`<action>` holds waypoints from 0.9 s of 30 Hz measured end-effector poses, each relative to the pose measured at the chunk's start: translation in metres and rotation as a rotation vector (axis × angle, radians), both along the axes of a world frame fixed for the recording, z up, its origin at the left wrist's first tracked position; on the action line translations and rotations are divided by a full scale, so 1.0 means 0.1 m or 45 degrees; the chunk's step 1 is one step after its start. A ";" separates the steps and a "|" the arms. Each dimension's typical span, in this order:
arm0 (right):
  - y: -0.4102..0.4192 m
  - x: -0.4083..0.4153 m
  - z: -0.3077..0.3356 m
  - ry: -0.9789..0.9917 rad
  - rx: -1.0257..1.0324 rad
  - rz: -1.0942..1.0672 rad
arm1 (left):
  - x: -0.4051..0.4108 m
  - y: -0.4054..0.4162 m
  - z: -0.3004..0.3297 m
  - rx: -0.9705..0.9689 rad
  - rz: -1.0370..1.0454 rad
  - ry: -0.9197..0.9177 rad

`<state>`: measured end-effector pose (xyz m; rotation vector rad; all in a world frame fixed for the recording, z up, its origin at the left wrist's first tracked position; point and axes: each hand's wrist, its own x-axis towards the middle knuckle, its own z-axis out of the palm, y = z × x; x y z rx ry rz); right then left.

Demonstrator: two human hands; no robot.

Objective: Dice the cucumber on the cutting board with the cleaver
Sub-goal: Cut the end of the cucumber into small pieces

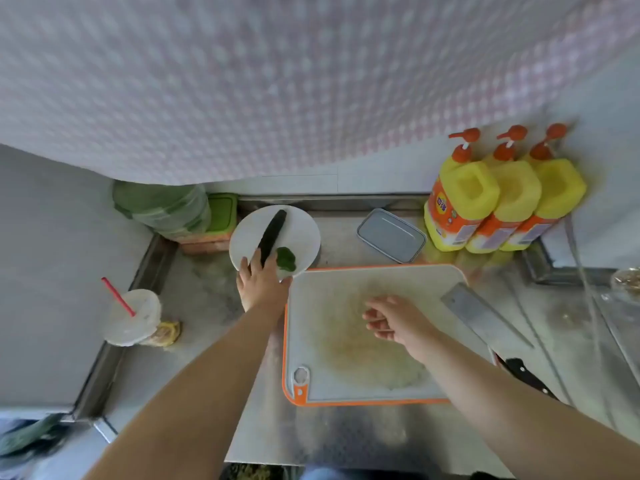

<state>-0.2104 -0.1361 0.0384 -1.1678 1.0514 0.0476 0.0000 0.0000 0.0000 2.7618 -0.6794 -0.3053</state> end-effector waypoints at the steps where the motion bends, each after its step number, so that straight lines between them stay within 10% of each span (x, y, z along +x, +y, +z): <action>1: 0.00 0.00 -0.01 0.003 -0.028 0.007 | 0.08 -0.03 -0.01 0.075 -0.030 0.008; 14: -0.07 -0.14 -0.10 0.125 -0.147 0.076 | 0.72 -0.29 -0.15 0.443 -0.308 0.233; 27: -0.18 -0.36 -0.24 0.108 -0.119 -0.003 | 0.61 -0.35 -0.26 0.160 -0.202 0.149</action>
